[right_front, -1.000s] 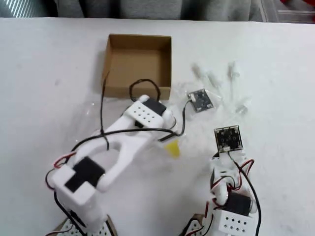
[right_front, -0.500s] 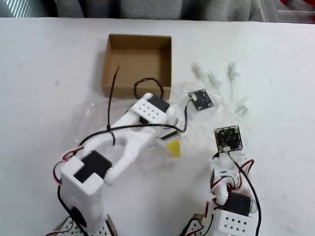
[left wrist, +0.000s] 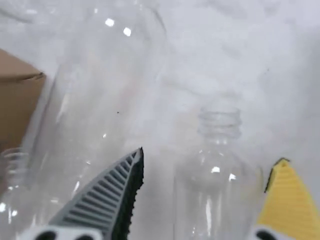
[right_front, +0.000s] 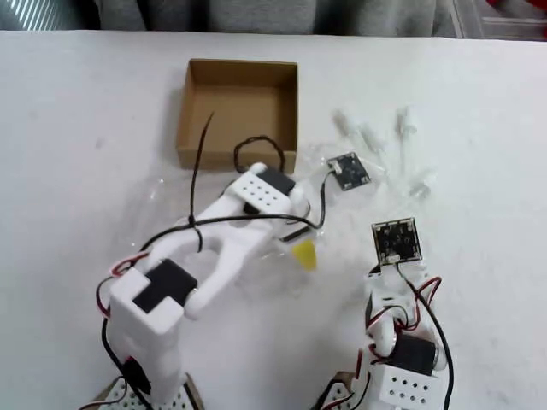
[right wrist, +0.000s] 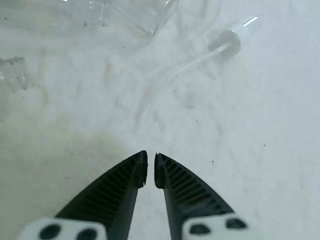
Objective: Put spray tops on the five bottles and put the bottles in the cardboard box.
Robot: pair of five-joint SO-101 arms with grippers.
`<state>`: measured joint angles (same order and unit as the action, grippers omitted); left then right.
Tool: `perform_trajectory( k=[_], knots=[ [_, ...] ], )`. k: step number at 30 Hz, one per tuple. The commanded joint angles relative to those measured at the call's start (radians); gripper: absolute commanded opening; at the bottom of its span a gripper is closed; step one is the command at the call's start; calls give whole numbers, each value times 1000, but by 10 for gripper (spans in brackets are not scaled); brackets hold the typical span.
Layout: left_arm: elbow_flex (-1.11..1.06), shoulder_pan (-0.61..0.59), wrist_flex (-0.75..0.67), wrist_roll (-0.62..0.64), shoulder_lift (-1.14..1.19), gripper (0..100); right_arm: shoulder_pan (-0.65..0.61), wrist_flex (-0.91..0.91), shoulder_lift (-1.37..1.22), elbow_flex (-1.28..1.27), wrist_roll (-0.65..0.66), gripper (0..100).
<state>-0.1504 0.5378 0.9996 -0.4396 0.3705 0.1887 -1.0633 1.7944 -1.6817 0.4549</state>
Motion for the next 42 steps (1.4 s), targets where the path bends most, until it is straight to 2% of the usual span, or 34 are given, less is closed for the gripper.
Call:
perform_trajectory(
  k=[1, 6, 12, 18, 28, 31, 34, 37, 42],
  knots=[
    [74, -8, 8, 12, 5, 384, 1, -15, 4, -9, 14, 18],
    [107, -12, 38, 14, 36, 372, 1, -15, 4, -9, 14, 18],
    [109, -4, -2, 9, 54, 258, 1, -15, 4, -9, 14, 18],
    [100, -2, 8, 6, 54, 248, 1, -15, 4, -9, 14, 18],
    [110, -2, 141, 12, 44, 248, 1, -15, 4, -9, 14, 18],
    [143, -4, 215, 29, -4, 248, 1, -15, 4, -9, 14, 18],
    [164, -8, 270, 132, -88, 249, 1, -13, 4, -9, 14, 18],
    [140, -13, 282, 193, -186, 251, 1, -13, 4, -9, 14, 18],
    [54, -39, 276, 203, -337, 251, 1, -12, 4, -9, 14, 18]
  ],
)
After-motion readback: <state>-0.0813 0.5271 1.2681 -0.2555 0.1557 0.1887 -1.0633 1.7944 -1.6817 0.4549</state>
